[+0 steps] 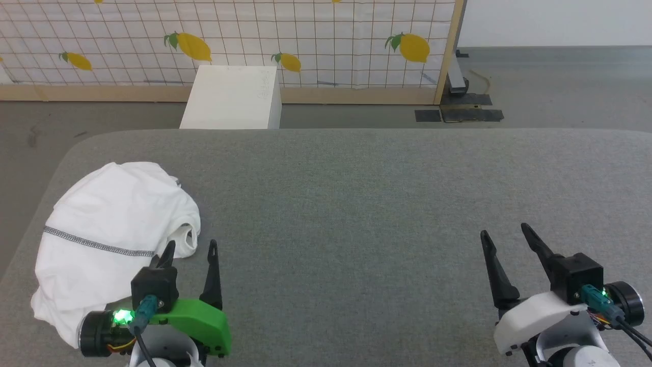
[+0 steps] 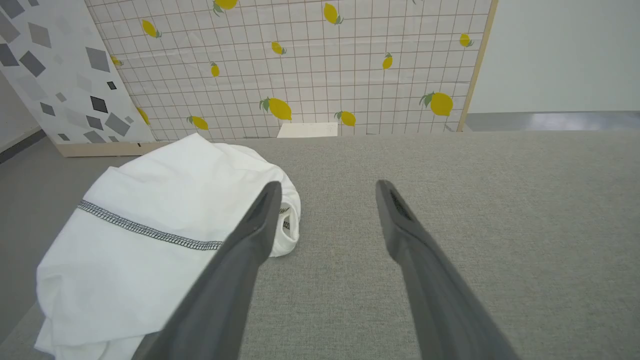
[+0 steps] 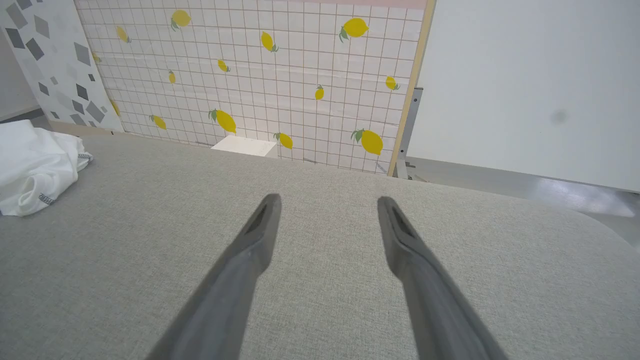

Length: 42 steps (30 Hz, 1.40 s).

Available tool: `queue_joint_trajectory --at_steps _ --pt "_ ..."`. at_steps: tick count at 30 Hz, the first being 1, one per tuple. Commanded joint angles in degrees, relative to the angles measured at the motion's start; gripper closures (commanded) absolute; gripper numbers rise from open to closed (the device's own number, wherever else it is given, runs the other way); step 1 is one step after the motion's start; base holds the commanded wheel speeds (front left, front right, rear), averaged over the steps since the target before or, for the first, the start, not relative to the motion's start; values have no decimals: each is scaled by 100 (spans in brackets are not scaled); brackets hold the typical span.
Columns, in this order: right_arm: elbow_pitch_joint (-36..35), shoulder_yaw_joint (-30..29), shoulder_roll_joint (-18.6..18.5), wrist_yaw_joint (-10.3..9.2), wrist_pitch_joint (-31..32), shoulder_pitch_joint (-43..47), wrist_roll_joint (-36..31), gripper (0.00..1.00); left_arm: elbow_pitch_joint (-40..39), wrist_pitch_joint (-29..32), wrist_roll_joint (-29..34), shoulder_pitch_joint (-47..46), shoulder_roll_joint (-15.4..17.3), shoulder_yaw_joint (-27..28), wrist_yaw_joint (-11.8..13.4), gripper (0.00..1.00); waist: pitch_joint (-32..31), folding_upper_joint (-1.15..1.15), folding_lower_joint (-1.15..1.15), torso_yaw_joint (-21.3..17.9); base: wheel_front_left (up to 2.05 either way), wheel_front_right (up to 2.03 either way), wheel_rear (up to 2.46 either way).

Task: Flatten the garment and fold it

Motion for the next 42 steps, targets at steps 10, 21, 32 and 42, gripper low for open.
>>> queue_joint_trajectory --at_steps 10,21,32,42 --pt "18 -24 2 -1 -119 17 59 0 104 -139 -87 -74 4 -105 60 0 3 0 0 163 0 0 0" --pt "22 -35 3 -2 -203 20 109 0 159 -273 -190 -94 42 -143 134 0 30 0 0 631 0 0 0" --pt "22 -30 4 -3 -280 17 150 0 170 -409 -314 -48 79 -150 234 0 51 0 0 1109 -3 -3 -3" --pt "7 -27 5 -3 -339 26 180 0 184 -527 -404 -42 88 -201 316 0 78 0 0 1412 -3 -3 -3"
